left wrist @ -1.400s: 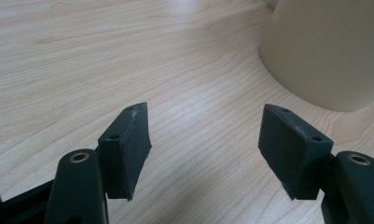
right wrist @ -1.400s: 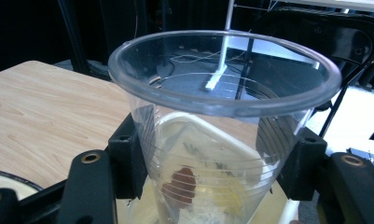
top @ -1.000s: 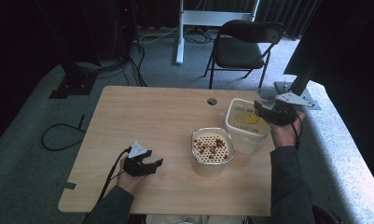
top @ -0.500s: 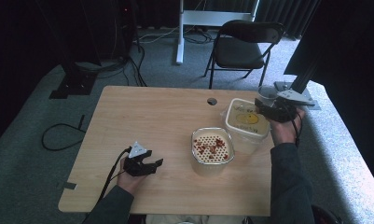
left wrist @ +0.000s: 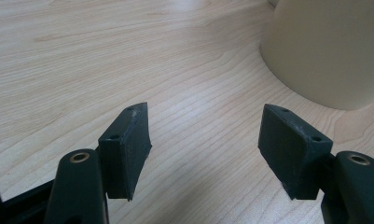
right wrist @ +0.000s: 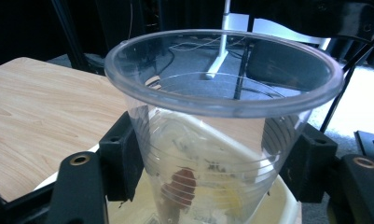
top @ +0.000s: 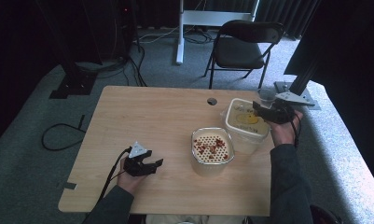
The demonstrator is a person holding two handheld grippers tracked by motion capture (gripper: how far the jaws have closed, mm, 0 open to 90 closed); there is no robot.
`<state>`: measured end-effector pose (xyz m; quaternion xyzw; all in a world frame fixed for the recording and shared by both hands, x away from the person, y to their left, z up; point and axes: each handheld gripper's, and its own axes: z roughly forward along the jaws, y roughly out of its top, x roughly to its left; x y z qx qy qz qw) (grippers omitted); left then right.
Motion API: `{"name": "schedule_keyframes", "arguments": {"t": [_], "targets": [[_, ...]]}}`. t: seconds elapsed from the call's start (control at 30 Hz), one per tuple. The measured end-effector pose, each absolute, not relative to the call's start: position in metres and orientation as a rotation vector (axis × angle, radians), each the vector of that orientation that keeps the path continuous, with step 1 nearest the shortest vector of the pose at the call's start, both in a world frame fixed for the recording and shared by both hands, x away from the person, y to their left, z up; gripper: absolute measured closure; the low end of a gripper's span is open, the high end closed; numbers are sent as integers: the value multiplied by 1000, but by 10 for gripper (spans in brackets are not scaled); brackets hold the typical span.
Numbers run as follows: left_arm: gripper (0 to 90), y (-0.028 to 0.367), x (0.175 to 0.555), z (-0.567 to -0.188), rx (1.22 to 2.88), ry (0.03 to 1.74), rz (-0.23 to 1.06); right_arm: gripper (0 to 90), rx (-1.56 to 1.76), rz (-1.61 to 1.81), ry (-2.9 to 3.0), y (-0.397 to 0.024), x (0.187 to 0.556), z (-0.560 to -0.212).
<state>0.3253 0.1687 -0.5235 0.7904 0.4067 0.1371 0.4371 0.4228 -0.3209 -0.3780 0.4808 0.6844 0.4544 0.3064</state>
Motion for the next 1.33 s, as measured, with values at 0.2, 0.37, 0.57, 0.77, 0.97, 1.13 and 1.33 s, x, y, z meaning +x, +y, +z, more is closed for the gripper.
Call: {"name": "schedule_keyframes", "arguments": {"t": [0.2,0.37,0.57,0.77,0.97,1.13,1.33], "targets": [[347,169,325,-523,1964,1012,342,227,1279,1186,1824,-319,423,-380],[347,169,325,-523,1964,1012,342,137,1293,1184,1823,-319,423,-382],[347,169,325,-524,1965,1012,344,127,1285,1190,1816,-320,420,-381],[347,169,325,-523,1964,1012,346,136,1266,1214,1796,-320,408,-379],[347,169,325,-523,1960,1016,347,145,1210,1233,1807,-315,379,-382],[347,169,325,-523,1959,1019,346,164,1157,1274,1833,-306,346,-393],[347,170,325,-523,1965,1019,352,188,1120,1265,1945,-285,313,-422]]}}
